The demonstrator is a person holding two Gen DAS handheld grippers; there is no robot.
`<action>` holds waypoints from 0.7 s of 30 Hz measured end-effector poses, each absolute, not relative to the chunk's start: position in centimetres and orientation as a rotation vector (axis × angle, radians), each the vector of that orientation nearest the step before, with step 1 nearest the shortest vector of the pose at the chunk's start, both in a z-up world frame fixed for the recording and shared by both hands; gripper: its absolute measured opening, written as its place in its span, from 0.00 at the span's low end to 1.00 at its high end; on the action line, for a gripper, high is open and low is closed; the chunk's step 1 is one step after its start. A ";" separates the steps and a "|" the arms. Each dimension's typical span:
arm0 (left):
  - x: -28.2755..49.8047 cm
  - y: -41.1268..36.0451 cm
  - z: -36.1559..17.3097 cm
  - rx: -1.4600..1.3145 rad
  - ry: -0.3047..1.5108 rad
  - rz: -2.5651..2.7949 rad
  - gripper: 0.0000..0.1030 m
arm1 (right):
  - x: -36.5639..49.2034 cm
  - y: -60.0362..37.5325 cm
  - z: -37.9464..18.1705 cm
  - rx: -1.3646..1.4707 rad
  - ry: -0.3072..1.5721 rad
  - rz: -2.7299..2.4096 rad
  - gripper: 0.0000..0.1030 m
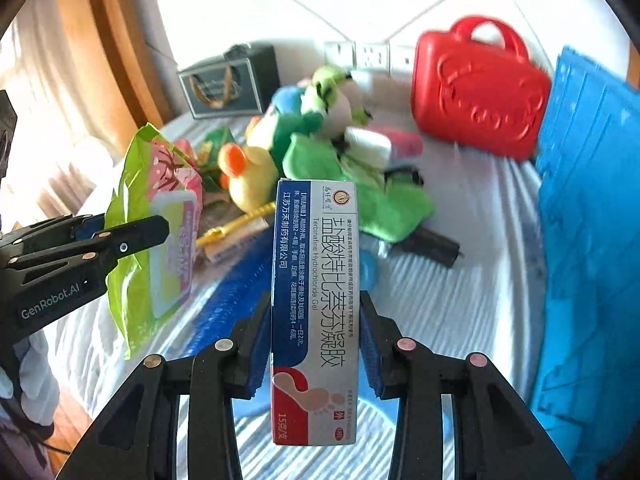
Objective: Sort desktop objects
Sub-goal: 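Carry both items over the blue crate and open both grippers to drop them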
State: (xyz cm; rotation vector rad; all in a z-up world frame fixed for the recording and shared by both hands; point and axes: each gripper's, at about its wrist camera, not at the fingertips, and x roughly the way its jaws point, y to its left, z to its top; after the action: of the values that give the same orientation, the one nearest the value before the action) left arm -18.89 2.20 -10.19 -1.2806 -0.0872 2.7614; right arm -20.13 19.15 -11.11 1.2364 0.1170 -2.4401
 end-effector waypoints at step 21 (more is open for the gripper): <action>-12.8 9.8 2.5 -0.737 0.024 2.692 0.26 | -11.1 24.2 2.9 0.912 0.099 -2.888 0.37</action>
State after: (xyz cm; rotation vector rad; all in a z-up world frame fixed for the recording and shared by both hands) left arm -12.76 9.80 2.47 -0.7367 0.0239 2.6915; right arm -11.06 24.17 2.86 0.9123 0.0989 -2.8882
